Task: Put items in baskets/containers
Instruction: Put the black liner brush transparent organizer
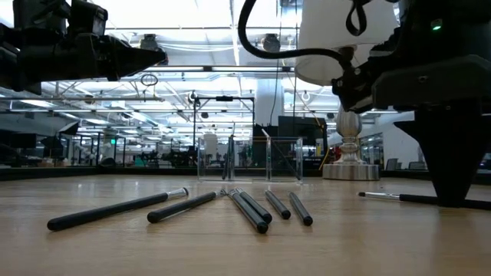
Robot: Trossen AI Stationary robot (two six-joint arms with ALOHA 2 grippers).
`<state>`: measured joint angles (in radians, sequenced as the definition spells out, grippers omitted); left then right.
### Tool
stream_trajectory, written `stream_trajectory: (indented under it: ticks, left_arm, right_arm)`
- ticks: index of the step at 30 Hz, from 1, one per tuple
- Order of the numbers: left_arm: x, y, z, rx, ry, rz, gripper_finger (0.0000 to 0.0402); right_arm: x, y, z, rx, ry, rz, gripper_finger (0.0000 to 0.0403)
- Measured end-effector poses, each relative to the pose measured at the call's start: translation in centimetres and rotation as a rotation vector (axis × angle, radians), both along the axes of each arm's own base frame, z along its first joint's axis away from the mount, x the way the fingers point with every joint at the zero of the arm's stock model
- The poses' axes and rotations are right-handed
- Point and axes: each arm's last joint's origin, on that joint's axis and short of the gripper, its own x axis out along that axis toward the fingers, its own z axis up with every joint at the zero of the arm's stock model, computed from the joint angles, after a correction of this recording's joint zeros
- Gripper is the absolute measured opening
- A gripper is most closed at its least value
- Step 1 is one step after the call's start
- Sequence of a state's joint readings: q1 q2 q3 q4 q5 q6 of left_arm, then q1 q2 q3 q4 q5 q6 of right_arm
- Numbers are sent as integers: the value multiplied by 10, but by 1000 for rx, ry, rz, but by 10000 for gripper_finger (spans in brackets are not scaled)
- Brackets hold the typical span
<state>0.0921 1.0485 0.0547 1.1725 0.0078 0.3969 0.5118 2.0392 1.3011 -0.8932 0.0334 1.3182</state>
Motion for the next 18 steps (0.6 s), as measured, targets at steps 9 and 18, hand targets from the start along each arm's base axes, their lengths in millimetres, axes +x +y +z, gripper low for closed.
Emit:
stream_trajectory:
  ticks: [9,18]
  left_arm:
    - [0,0,0,0,0,0,31]
    - [-1,-1,3,-25,-34,-12,31]
  right_arm:
    - [1,1,13,-58,-102,24,3]
    - [-12,12,72,-271,-489,58,1]
